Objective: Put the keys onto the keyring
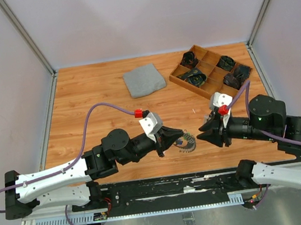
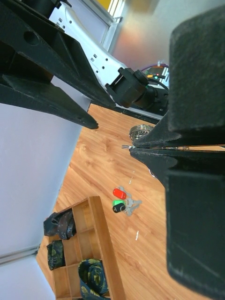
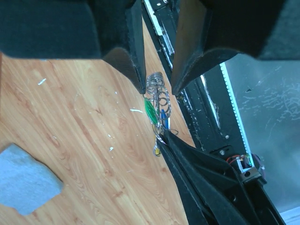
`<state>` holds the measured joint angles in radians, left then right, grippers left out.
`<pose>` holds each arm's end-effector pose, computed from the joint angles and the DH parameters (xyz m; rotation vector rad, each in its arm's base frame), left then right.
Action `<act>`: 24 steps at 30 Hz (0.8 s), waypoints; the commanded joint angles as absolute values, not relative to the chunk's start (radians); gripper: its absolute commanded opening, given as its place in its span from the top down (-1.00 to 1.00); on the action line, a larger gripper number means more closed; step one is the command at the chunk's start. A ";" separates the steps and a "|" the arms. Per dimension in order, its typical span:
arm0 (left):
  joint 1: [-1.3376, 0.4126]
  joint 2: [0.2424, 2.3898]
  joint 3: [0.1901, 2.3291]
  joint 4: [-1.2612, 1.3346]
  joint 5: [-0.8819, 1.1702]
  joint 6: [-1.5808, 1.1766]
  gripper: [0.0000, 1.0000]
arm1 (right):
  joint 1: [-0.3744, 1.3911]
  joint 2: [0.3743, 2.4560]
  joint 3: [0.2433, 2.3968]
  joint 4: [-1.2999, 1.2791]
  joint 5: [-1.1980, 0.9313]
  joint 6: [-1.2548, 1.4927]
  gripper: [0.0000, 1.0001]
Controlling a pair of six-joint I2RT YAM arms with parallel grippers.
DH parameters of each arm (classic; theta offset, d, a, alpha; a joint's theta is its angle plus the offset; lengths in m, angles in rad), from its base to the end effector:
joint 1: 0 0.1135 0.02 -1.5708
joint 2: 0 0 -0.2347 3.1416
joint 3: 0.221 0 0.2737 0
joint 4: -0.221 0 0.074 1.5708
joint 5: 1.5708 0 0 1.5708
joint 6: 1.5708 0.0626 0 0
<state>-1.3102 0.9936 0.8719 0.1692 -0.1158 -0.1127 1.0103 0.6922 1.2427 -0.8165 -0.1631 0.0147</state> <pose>0.0844 -0.2883 0.3438 0.8291 1.3893 -1.0348 0.0799 0.1464 0.4184 -1.0216 1.6289 0.8556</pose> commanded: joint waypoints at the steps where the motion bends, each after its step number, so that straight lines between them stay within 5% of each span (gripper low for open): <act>1: -1.305 0.973 0.876 0.212 -0.126 -0.113 0.99 | 1.012 0.720 1.235 -0.764 -0.190 0.149 0.47; 24: -1.305 0.973 0.880 0.218 -0.103 -0.112 0.99 | 1.012 0.788 1.226 -0.779 -0.200 0.327 0.75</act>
